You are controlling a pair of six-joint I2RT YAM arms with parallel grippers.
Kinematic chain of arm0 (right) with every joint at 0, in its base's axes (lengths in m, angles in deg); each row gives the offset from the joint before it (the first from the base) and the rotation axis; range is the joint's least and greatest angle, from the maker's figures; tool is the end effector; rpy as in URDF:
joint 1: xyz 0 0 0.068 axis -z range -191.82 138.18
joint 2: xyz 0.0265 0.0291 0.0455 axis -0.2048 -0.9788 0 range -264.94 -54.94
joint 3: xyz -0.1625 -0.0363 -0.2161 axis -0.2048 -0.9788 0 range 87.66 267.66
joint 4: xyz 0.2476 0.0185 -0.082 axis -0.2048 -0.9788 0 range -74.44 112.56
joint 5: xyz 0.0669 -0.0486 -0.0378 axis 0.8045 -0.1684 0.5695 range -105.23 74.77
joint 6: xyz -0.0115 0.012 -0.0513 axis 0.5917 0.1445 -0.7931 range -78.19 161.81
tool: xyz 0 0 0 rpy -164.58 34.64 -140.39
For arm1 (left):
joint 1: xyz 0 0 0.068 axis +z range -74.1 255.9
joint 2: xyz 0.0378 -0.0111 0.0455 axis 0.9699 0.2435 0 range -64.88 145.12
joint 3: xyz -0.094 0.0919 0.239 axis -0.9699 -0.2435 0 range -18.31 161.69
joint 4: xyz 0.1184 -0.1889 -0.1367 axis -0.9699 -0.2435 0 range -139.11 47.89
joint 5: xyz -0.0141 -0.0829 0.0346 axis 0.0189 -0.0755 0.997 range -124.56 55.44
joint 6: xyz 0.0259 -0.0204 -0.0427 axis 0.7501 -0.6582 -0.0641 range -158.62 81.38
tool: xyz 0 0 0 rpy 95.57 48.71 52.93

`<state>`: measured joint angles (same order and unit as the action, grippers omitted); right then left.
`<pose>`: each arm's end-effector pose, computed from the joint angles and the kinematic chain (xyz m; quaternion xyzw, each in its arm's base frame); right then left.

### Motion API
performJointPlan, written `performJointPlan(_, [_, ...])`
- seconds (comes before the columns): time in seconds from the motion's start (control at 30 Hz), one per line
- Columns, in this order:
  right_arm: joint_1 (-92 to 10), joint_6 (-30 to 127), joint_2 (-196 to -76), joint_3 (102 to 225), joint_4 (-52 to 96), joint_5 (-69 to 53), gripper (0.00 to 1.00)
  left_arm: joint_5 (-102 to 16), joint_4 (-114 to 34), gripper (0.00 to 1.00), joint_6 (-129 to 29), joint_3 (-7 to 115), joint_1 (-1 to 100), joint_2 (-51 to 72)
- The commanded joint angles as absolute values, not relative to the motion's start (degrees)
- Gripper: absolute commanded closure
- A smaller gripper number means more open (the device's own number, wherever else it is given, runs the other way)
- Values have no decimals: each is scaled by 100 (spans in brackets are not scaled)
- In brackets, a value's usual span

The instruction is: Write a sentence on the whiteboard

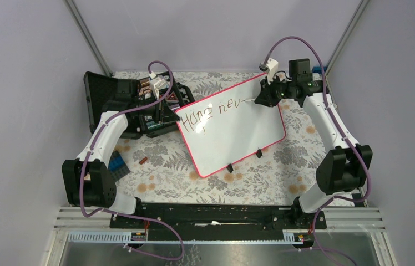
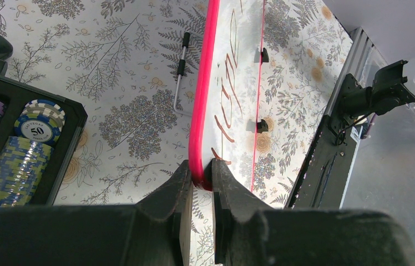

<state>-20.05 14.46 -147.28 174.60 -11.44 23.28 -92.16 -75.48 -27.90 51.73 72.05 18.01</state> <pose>0.3522 0.0734 0.3492 -0.3950 0.7697 0.2270 0.4473 0.3012 -0.0503 0.3122 0.2813 0.7838 -0.4266 0.3528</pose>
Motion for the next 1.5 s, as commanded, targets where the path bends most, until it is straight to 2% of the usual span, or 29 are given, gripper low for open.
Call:
performJointPlan(0.0, [-1844, 1300, -14788, 17673, -1066, 2148, 100, -9162, -7384, 100, -2425, 5289, 7098, 1835])
performJointPlan(0.77, [-1983, 1430, -15006, 18057, -1143, 2370, 100, -9162, -7382, 100, -2420, 5293, 7098, 1848])
performJointPlan(1.47, [-2070, 1259, -14711, 17397, -1220, 2440, 100, -9148, -7384, 100, -2437, 5336, 7090, 1888])
